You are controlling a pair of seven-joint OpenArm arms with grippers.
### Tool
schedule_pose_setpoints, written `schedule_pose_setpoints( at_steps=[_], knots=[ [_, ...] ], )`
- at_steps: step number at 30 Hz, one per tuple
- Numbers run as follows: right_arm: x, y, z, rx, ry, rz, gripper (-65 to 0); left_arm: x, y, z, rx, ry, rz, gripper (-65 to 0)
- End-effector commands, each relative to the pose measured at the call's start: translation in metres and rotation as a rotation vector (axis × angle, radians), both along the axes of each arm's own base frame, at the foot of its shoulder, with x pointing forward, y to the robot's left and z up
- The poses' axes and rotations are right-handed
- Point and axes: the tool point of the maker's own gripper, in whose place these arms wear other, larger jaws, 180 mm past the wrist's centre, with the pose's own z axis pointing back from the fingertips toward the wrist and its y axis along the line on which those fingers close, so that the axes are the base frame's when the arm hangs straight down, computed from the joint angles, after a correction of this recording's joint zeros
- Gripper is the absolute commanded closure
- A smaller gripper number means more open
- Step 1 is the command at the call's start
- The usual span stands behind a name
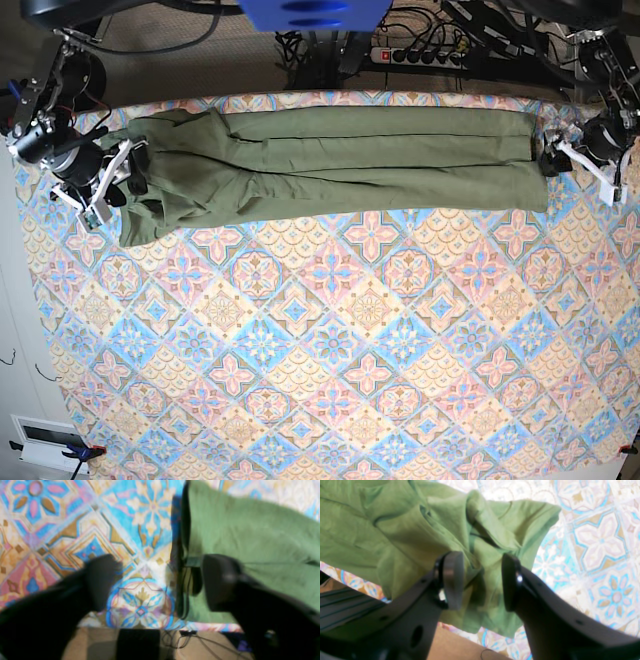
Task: Layout the t-shirt on the table in an organized manner, then fold the t-shirt properly
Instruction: 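Grasp the strip end with the left gripper and fold it toward the right gripper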
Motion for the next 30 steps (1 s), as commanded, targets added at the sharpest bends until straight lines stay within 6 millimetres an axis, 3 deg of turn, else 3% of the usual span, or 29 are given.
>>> schedule_pose_setpoints(
  at_steps=[1, 9, 14, 30],
  knots=[
    [0.006, 0.000, 0.011, -0.003, -0.040, 0.013, -24.4, 0.010, 0.005, 0.015, 0.011, -0.044, -0.017, -61.1],
    [0.006, 0.005, 0.009, 0.017, -0.041, 0.009, -24.4, 0.020, -0.009, -0.003, -0.134, -0.037, -0.011, -54.6],
    [0.006, 0.005, 0.009, 0.017, -0.041, 0.009, -24.4, 0.018, -0.013, -0.012, -0.218, -0.037, 0.019, -54.6],
    [0.006, 0.005, 0.009, 0.020, -0.042, 0.009, -24.4, 0.008, -0.066, -0.043, -0.343, 0.043, -0.037, -53.7]
  ],
)
